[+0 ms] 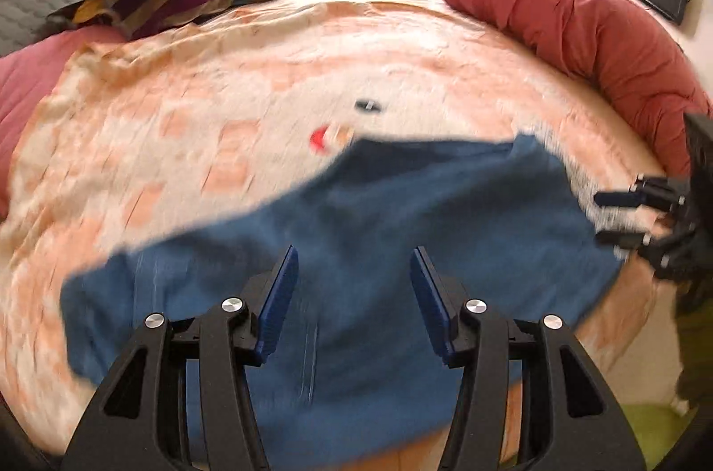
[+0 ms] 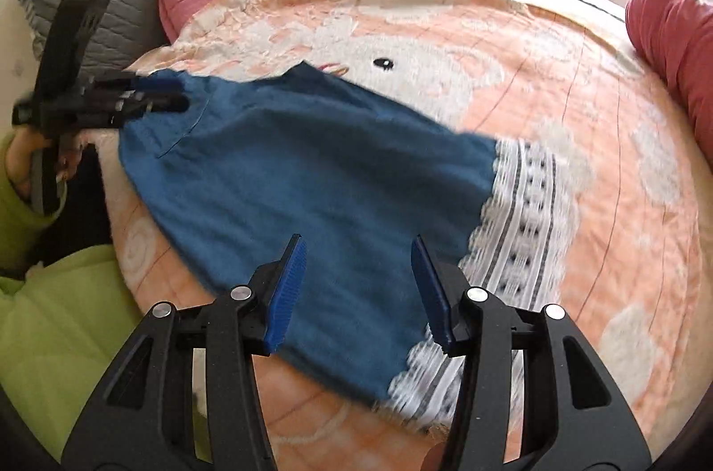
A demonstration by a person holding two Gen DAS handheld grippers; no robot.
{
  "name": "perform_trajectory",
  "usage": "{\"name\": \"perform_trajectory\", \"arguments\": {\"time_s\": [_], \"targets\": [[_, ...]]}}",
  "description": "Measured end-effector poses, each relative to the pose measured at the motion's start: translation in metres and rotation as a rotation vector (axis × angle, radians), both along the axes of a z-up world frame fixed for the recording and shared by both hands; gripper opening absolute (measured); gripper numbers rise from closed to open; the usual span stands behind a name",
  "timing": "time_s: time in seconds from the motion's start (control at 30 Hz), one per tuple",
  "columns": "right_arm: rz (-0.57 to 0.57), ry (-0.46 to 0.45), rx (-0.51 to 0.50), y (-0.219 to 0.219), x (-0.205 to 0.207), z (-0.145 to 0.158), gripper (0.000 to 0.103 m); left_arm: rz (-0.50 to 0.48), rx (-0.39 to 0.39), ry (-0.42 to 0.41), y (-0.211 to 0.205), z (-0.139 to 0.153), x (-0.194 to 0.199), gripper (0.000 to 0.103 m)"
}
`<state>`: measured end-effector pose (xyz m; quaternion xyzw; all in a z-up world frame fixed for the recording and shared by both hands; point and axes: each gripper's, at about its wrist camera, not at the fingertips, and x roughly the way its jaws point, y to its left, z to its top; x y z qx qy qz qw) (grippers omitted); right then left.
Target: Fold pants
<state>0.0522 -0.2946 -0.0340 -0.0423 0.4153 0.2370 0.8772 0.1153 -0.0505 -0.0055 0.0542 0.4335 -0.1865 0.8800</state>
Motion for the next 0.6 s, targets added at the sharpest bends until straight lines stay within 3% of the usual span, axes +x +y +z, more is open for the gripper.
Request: {"name": "perform_trajectory", "arguments": {"time_s": [0.23, 0.43, 0.5, 0.53, 0.6], "targets": [[-0.02, 0.007, 0.006, -0.009, 0.029, -0.006, 0.042, -0.026, 0.054, 0.095, -0.024, -0.022, 0.085, 0.051], [-0.086, 0.109, 0.004, -0.027, 0.041, -0.037, 0.042, -0.092, -0.093, 0.227, -0.031, -0.055, 0.12, 0.051], [-0.089, 0.111, 0.018, -0.029, 0.037, -0.041, 0.042, -0.111, -0.091, 0.249, -0.038, -0.065, 0.121, 0.049], [-0.089, 0.108, 0.017, -0.029, 0.035, -0.042, 0.042, -0.11, -0.092, 0.247, -0.04, -0.067, 0.121, 0.047], [-0.093, 0.106, 0.026, -0.03, 0.033, -0.043, 0.042, -0.1, -0.115, 0.25, -0.04, -0.067, 0.124, 0.018]]}}
